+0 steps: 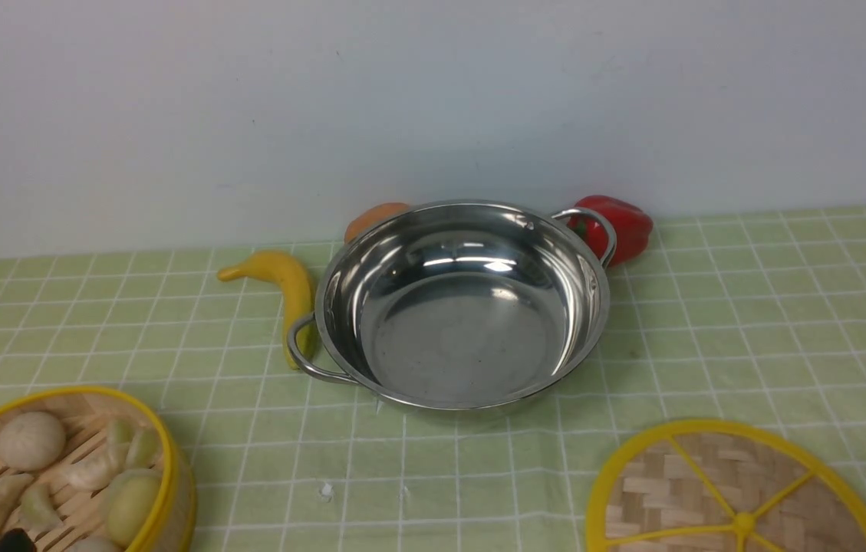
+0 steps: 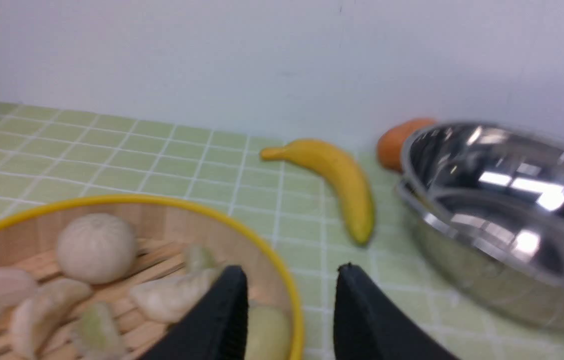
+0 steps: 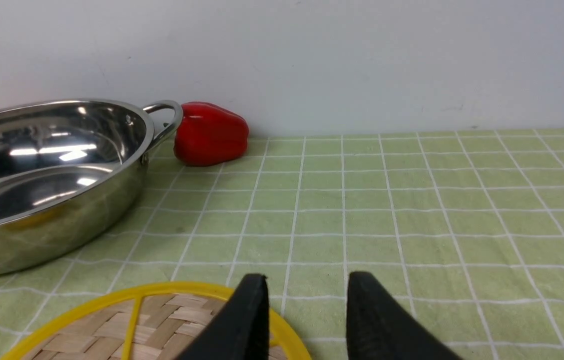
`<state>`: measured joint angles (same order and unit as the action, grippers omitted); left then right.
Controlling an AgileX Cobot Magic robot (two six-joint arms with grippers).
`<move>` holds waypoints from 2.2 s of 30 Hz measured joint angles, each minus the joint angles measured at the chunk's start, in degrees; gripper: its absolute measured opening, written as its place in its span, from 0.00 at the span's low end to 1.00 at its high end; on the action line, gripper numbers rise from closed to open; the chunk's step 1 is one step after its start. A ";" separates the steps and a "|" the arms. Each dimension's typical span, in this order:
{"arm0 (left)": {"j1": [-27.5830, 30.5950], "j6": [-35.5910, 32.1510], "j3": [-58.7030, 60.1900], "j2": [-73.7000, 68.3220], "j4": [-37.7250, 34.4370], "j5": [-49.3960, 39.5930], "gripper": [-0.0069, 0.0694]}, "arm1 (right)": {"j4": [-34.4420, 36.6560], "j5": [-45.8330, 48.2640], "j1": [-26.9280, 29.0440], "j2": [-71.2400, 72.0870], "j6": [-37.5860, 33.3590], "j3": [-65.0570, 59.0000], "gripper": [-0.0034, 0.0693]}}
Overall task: Place the steamer in the pot on the green tablecloth, and put the lid on the steamer.
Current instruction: 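Grasp the rim of the steamer basket holding the buns with the left gripper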
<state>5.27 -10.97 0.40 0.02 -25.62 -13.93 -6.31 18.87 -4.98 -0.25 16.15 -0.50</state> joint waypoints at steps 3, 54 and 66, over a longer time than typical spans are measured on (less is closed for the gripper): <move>0.00 0.50 0.00 0.00 -7.23 3.42 0.41 | 0.00 0.00 0.00 0.00 0.00 0.00 0.38; -0.06 -34.74 -44.56 -67.35 34.06 -56.08 0.41 | 0.00 0.00 0.00 0.00 0.00 0.00 0.38; -0.06 -38.22 -44.56 -74.90 33.78 -53.26 0.47 | 0.06 0.00 0.00 0.00 0.00 0.00 0.38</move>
<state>5.21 -49.19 -44.16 -74.88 8.16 -67.19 -6.25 18.87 -4.98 -0.25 16.15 -0.50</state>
